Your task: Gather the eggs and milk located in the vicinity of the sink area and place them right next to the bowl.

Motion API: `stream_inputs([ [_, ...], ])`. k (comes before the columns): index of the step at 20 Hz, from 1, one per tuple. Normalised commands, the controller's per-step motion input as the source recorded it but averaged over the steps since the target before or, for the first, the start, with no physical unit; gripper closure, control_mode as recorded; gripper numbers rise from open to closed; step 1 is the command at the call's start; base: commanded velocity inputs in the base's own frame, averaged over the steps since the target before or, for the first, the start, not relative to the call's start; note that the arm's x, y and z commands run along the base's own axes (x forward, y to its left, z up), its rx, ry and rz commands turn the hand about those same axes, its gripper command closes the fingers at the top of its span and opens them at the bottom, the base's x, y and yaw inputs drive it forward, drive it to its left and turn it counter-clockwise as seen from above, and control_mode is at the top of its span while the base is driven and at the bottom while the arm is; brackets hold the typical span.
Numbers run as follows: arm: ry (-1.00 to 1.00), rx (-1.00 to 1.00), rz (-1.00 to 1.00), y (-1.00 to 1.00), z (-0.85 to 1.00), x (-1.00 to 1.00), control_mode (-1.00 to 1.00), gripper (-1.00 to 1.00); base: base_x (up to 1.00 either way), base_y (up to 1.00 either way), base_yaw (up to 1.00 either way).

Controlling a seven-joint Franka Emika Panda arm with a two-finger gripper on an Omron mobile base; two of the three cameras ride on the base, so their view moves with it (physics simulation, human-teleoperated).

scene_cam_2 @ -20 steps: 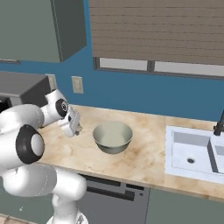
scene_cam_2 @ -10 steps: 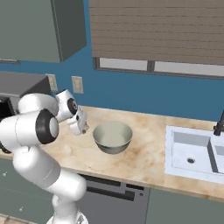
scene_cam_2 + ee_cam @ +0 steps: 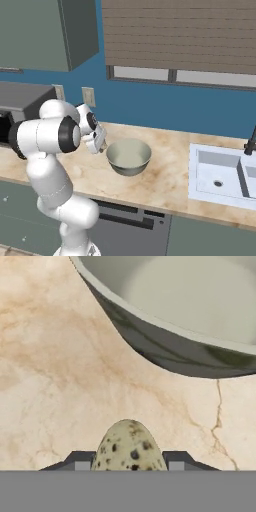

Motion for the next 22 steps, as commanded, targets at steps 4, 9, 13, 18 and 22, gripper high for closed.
stream_inputs([
  [4,-0.01,0.01,-0.11,-0.11,-0.24,0.23,-1.0,1.0,0.0,0.0,0.0],
  [9,-0.02,0.0,-0.1,-0.08,-0.29,0.15,-1.0,1.0,0.0,0.0,0.0],
  [13,-0.03,0.0,-0.09,-0.08,-0.27,0.12,-1.0,1.0,0.0,0.0,0.0],
  [18,-0.04,0.01,-0.09,-0.14,-0.27,0.07,-1.0,1.0,0.0,0.0,0.0],
  [22,-0.05,0.0,-0.09,-0.04,-0.23,0.02,-1.0,1.0,0.0,0.0,0.0],
])
